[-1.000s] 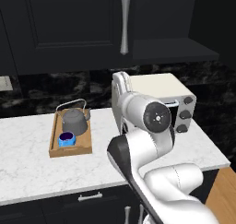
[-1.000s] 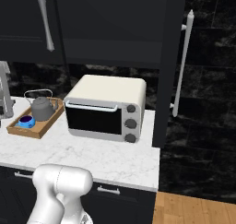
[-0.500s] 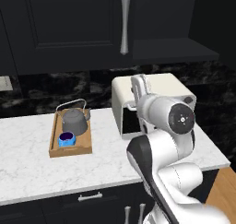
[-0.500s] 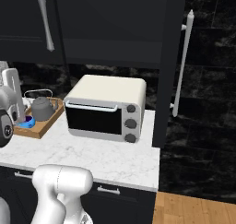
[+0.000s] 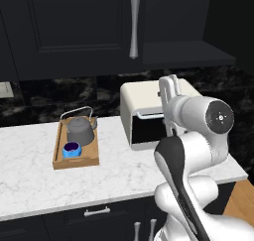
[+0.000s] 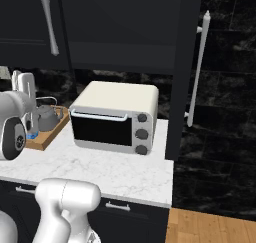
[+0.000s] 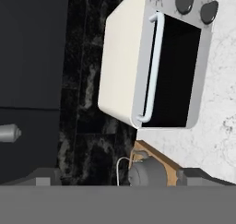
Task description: Pick the kettle from the counter and place it on the tray. Then pick the mug from the cabinet and place it on the tray. Then close the cabinet doors.
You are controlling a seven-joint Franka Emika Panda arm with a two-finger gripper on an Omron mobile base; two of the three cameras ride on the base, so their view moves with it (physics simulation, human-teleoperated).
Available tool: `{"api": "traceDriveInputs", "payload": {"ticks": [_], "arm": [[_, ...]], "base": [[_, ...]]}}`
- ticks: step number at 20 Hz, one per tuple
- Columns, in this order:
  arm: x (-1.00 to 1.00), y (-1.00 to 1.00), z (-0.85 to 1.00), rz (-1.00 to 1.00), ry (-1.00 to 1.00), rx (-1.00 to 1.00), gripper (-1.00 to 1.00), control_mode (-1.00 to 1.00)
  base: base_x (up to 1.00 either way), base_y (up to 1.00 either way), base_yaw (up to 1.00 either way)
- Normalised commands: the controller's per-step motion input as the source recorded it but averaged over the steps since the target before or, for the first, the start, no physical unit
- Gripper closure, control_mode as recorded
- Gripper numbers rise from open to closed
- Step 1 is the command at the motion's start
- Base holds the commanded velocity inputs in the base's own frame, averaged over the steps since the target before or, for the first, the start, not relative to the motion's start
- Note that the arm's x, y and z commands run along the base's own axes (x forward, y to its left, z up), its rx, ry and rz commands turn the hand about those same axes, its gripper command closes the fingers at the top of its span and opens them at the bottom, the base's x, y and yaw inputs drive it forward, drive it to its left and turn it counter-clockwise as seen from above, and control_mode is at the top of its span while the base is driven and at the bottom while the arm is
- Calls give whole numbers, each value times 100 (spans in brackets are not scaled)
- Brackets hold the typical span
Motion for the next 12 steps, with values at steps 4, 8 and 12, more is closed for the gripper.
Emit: {"api": "traceDriveInputs", "payload": {"ticks": [4,8,12], "arm": [[-9,-65,-29,0,-18,12,-100,-100],[-16,-91,-34,0,-34,21,-100,-100],[-34,-70,-49,0,-46,24,-100,-100]], "base": [[0,0,0],[0,0,0],[0,0,0]]}}
